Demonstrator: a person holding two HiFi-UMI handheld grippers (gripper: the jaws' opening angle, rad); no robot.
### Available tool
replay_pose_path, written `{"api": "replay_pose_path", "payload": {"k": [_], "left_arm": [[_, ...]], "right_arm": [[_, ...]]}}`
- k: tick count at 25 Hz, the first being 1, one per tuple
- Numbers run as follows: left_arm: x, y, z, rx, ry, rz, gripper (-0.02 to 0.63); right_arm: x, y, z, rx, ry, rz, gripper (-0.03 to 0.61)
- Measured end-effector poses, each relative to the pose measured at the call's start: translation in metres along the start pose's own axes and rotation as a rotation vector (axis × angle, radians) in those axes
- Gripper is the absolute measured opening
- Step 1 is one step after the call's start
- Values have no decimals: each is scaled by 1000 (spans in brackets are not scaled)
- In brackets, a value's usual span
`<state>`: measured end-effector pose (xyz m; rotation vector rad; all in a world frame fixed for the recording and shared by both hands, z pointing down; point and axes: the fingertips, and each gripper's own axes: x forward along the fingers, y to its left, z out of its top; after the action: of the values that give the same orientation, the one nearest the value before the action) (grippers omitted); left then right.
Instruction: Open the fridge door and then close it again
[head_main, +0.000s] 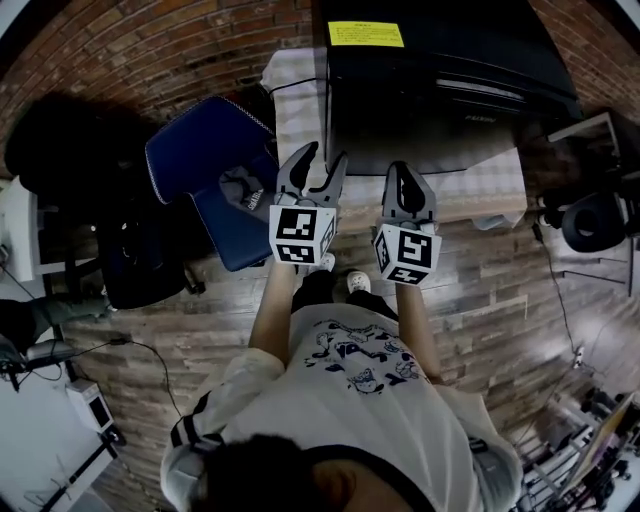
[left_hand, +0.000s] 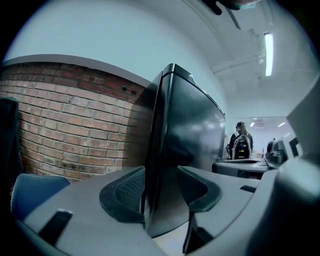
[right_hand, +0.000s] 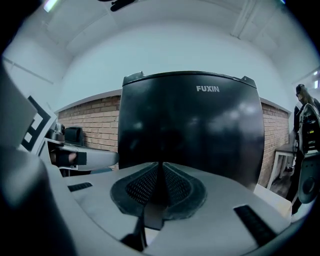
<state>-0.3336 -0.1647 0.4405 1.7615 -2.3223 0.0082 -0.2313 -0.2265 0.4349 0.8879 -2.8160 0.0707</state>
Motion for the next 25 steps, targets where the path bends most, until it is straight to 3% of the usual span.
{"api": "replay_pose_path", "payload": {"k": [10,25], "left_arm": [[26,-1,-14,22,60,-197,232],[37,-5,-15,105,56,-317,233]], "right_arm": [[12,-5,-11,3,37,-100,41],[6,-13,-23,11,71,-206,41]]}}
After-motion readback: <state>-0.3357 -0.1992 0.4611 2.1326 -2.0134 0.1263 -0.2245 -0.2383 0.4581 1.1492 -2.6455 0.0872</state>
